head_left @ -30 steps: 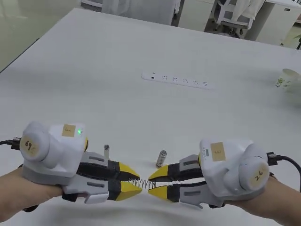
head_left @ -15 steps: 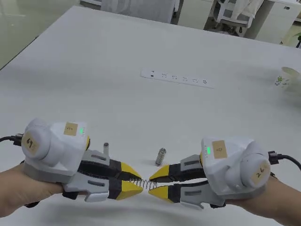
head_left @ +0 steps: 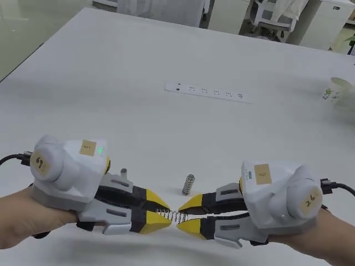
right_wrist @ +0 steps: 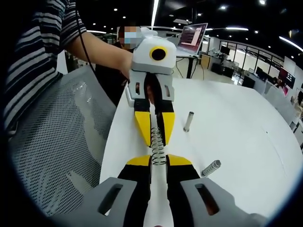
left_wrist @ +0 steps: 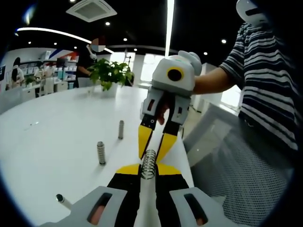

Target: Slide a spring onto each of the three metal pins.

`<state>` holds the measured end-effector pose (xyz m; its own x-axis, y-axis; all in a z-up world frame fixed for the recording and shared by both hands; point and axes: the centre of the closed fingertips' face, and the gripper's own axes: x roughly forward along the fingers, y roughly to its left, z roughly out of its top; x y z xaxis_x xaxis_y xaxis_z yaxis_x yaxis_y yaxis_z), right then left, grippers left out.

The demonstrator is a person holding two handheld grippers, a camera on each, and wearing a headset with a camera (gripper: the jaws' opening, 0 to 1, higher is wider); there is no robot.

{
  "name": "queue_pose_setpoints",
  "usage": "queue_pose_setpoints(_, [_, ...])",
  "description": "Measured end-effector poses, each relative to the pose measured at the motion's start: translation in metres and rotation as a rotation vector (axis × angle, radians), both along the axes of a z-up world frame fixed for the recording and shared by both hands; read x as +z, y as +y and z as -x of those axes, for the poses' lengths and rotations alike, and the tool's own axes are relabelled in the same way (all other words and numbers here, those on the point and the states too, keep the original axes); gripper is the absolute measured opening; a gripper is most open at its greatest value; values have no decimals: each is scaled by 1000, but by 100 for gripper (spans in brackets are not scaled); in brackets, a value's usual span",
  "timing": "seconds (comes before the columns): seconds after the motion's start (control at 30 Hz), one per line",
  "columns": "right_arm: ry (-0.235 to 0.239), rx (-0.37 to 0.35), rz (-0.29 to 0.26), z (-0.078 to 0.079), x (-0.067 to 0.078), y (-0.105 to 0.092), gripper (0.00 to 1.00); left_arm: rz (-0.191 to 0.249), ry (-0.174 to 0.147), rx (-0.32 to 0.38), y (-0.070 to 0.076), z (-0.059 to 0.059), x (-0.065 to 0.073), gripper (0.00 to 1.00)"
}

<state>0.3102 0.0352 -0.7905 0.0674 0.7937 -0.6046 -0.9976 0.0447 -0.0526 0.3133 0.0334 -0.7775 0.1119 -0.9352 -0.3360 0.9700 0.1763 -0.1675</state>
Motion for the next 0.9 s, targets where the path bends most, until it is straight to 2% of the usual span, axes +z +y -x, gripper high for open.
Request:
queue_pose_setpoints(0.17, [14, -11, 8, 2, -5, -4, 11, -2, 1, 0, 0, 0, 0, 3])
queue_pose_setpoints(0.3, [5, -21, -3, 1, -4, -4, 8, -10, 0, -7, 1, 2, -2, 3])
queue_pose_setpoints(0.37, [27, -27, -4, 1, -5, -4, 8, -6, 2, -7, 1, 2, -1, 3])
queue_pose_setpoints(0.47, [28, -28, -8, 1, -5, -4, 8, -11, 0, -8, 1, 3, -2, 3])
queue_pose_setpoints(0.8, [-9, -31, -19, -2, 5, -2, 7, -13, -4, 5, 3, 0, -1, 3])
queue_pose_setpoints(0.87, [-15, -32, -32, -3, 9, -2, 7, -54, -23, -12, 5, 2, -7, 2])
queue_pose_setpoints(0.9, [-2, -28, -47, -1, 13, 0, 7, -52, -26, -6, 4, 1, -7, 2])
